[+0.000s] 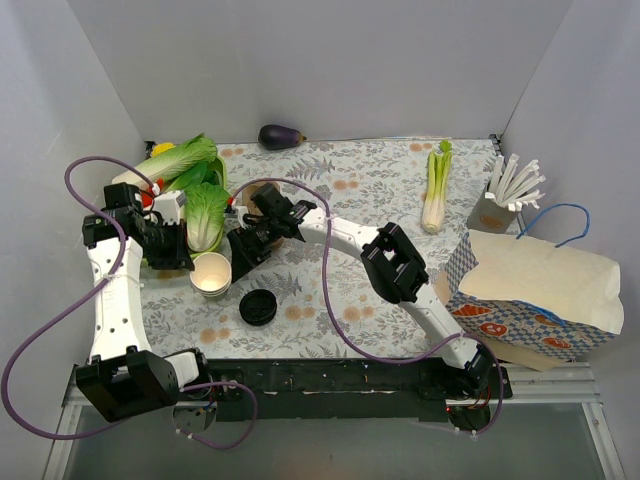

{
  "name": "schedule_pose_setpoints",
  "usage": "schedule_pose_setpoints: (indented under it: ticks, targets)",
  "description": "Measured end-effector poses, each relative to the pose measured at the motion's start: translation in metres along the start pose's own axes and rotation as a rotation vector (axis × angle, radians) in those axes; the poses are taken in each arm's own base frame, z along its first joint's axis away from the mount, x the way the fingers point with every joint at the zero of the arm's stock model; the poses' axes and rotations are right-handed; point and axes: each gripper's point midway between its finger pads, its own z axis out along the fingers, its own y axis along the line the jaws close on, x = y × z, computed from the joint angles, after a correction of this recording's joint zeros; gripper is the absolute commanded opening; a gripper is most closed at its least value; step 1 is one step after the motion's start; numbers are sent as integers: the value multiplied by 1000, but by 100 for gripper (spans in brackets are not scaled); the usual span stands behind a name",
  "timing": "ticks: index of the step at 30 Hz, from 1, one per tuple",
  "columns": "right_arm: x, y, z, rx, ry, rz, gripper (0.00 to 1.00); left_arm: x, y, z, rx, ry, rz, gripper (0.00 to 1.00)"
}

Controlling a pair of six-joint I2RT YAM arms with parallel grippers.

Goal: Pack the takeout coffee

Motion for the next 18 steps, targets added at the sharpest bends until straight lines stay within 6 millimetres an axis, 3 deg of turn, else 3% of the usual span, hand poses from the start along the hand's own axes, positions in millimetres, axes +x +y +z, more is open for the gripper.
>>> schedule_pose_setpoints:
  ticks: [7, 11, 15, 18]
  targets:
    - [7, -17, -4, 66, 17, -38, 85, -2, -1, 0, 10, -5, 21, 0]
    - [10, -24, -17, 104, 38, -109, 83, 0, 1, 2, 10, 4, 39, 0]
    - [-9, -18, -61, 143, 12, -252, 82, 7, 2, 7, 19, 29, 40, 0]
    - [-32, 1, -106, 174, -40, -387, 82, 11, 2, 11, 26, 45, 31, 0]
